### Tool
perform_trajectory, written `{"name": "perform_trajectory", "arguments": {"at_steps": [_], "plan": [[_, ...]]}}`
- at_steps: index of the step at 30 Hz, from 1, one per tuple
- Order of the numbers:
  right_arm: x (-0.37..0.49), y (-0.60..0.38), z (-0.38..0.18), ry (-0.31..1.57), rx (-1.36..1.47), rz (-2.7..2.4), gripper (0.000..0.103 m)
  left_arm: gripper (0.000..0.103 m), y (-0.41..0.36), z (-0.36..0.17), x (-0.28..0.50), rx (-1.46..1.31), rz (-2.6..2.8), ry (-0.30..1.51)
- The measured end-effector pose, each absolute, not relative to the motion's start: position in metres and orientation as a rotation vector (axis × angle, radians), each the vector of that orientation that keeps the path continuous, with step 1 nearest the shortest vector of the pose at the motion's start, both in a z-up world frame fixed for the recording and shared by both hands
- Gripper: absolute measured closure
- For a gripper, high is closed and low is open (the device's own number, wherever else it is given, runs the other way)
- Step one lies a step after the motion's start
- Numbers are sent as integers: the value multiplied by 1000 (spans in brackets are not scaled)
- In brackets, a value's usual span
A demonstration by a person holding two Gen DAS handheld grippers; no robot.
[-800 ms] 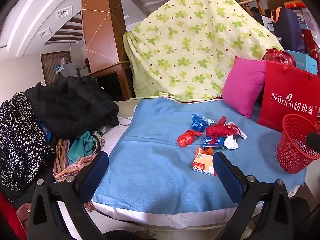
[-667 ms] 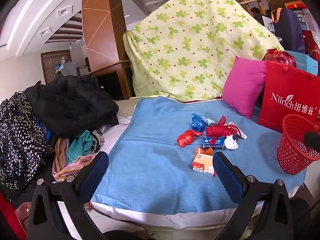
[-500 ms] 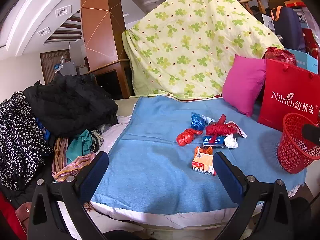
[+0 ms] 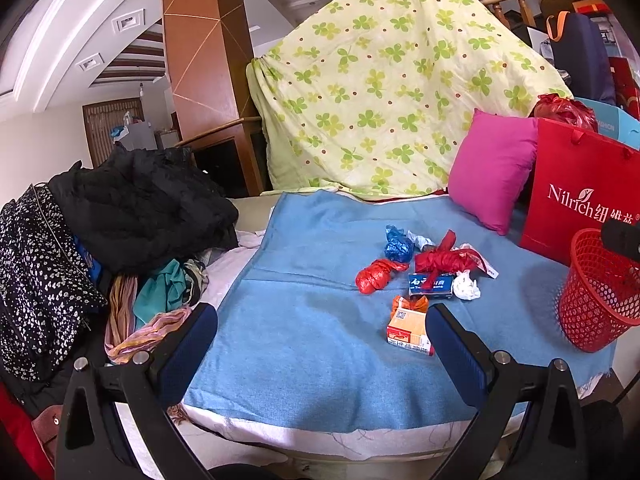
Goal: Collect trash
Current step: 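Move both tools toward the trash pile on the blue blanket, then grasp the white tissue with the right tool while the left tool grasps the orange medicine box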
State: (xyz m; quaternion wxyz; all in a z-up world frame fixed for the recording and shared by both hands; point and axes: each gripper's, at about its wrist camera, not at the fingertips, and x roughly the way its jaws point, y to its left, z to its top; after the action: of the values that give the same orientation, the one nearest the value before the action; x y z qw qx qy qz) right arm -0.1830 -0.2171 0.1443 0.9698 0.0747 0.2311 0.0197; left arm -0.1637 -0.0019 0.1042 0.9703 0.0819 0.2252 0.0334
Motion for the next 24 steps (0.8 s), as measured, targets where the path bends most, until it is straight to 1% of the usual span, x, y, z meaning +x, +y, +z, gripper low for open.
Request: {"name": "perform_trajectory", "arguments": {"at_steps": [3, 9, 16, 19, 24], "plan": [[-177, -217, 145, 453, 158, 50, 0, 0, -3, 102, -160, 166, 69, 463], [-155, -218, 138, 514, 169, 59, 0, 0, -3, 97, -150, 168, 72, 484], [-124, -220, 124, 543, 195, 89, 0, 0, 2, 86, -132, 153, 64, 519], [-100, -225, 108, 585, 244, 126, 0, 0, 5, 72, -117, 126, 24, 549], [-41, -234, 57, 702, 349, 168, 1, 0, 10, 29, -79, 73, -51, 654]]}}
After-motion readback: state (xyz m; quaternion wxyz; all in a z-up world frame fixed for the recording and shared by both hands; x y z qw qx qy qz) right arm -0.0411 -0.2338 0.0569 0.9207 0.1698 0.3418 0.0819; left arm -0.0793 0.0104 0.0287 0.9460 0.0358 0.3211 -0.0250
